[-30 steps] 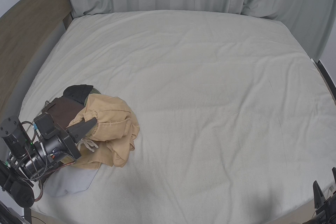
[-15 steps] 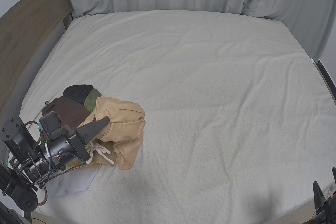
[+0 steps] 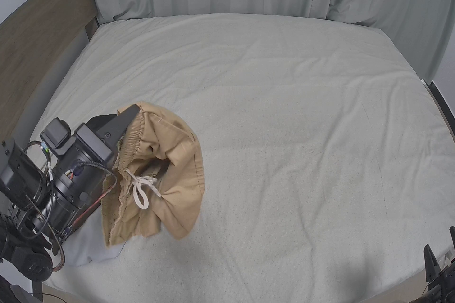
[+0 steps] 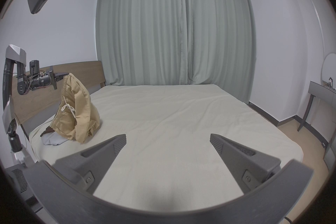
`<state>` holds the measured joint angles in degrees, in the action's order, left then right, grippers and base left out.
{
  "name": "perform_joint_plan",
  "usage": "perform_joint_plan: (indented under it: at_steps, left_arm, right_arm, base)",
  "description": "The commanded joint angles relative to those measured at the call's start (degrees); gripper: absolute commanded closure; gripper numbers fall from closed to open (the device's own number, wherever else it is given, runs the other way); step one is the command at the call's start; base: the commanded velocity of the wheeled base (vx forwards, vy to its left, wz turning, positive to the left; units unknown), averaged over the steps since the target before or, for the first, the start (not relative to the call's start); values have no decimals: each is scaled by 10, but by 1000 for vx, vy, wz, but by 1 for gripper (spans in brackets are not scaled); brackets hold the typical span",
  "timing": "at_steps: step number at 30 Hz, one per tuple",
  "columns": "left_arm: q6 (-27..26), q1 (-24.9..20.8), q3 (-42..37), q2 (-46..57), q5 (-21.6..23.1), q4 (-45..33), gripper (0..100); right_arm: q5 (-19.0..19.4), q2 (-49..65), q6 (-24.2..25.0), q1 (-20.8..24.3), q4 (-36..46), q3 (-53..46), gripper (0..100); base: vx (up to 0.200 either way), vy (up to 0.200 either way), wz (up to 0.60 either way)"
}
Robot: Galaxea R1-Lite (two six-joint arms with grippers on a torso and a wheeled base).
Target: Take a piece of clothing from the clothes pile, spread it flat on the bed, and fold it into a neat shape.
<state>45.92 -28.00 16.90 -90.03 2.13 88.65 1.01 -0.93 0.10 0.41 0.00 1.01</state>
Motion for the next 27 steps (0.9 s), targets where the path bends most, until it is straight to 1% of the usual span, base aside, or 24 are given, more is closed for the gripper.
perform_joint_plan:
  at_steps: [1, 4, 7, 11, 16, 19, 27]
  left_arm:
    - [24, -30, 35, 7, -43, 0, 100]
    - [41, -48, 53, 7, -80, 1, 100]
    - [53, -54, 70, 15, -96, 0, 100]
    - [64, -62, 76, 29, -99, 0, 100]
    - [66, -88, 86, 62, -110, -1, 100]
    - [73, -95, 83, 75, -109, -1, 100]
    - [72, -88, 59, 34, -109, -1, 100]
  right_arm:
    - [0, 9, 0, 0, 0, -10, 0]
    - [0, 9, 0, 0, 0, -10, 0]
    - [0, 9, 0, 0, 0, -10, 0]
    - [0, 9, 0, 0, 0, -10, 0]
    - [0, 9, 0, 0, 0, -10, 0]
    - [0, 9, 0, 0, 0, -10, 0]
    - [0, 9, 0, 0, 0, -10, 0]
  base:
    - [0, 0, 0]
    - [0, 0, 0]
    - [0, 0, 0]
    - [0, 0, 0]
    - [0, 0, 0]
    - [0, 0, 0]
    - [0, 0, 0]
